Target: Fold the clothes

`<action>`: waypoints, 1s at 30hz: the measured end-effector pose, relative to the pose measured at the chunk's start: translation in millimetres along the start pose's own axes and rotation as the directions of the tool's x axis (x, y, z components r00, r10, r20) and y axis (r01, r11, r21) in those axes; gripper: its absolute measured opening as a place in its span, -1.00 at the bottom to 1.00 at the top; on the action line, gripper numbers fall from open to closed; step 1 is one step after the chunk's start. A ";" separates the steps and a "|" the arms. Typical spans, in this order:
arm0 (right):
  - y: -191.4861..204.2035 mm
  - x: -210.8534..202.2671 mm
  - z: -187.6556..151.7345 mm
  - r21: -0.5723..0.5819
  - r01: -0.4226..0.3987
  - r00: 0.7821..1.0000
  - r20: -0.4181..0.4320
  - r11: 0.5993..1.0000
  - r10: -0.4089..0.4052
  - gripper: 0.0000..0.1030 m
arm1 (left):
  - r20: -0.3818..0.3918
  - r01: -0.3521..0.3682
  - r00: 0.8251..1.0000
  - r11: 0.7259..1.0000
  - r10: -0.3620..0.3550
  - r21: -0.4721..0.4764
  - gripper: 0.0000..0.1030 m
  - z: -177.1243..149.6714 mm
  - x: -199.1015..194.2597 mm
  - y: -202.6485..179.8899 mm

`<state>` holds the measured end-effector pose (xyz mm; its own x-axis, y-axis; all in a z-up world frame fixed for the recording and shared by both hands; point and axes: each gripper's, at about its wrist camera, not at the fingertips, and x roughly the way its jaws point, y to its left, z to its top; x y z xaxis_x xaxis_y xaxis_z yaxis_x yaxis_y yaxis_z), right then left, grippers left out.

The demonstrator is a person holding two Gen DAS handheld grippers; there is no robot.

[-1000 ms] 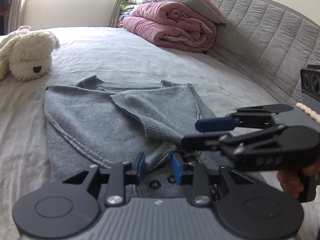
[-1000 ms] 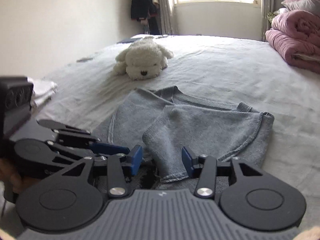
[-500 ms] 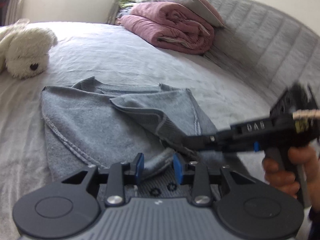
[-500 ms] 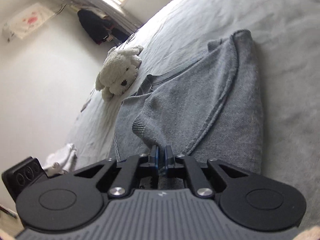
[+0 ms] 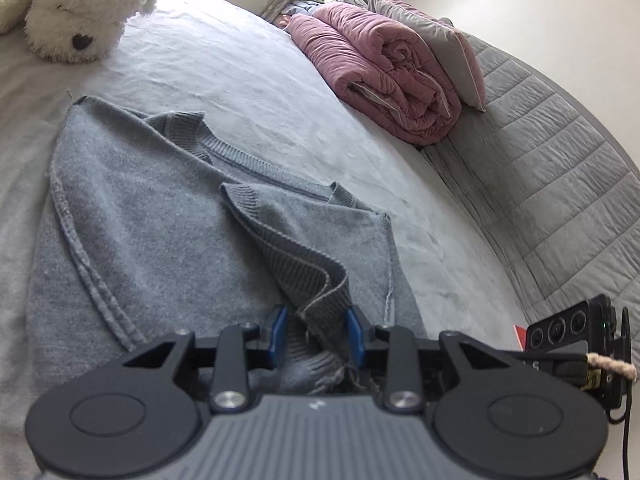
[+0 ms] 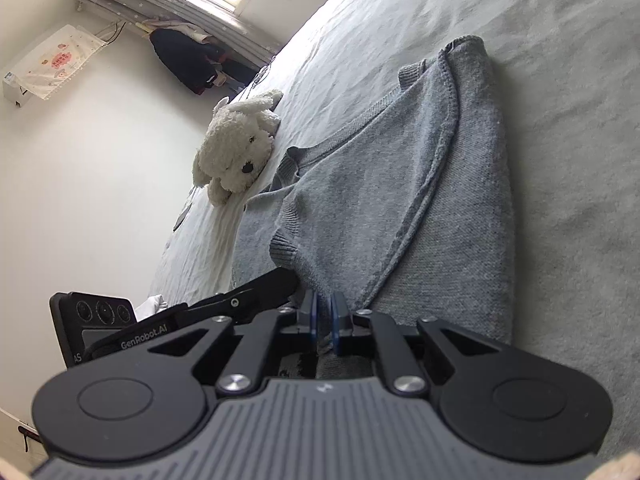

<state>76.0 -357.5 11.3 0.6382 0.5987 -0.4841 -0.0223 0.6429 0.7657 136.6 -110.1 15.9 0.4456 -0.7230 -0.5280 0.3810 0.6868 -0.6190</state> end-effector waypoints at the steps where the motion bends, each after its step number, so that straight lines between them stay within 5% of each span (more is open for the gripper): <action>1: 0.2 0.8 0.6 -0.004 0.002 1.000 -0.002 1.000 -0.002 -0.81 | 0.001 -0.006 1.000 1.000 0.006 0.000 -0.48 0.1 -0.2 -1.4; 7: 9.6 -10.0 5.1 -0.075 0.028 0.999 0.024 0.997 -0.027 -0.66 | 0.015 -0.071 0.997 0.997 0.071 -0.001 -0.79 -0.5 -11.7 -11.2; 19: 19.1 -5.1 -4.7 -0.214 0.136 0.991 0.017 0.967 -0.136 -0.66 | 0.007 -0.127 0.992 0.983 0.129 -0.132 -0.81 -4.2 -24.4 -18.5; 30: 32.5 -2.4 -11.1 -0.298 0.154 0.988 0.037 0.942 -0.150 -0.65 | 0.034 -0.138 0.989 0.982 0.144 -0.129 -0.83 -13.0 -37.1 -22.7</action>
<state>65.1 -332.7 32.6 0.6627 0.4773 -0.5771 -0.1521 0.8403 0.5204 101.0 -99.8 42.0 0.5229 -0.6140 -0.5913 0.2078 0.7646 -0.6101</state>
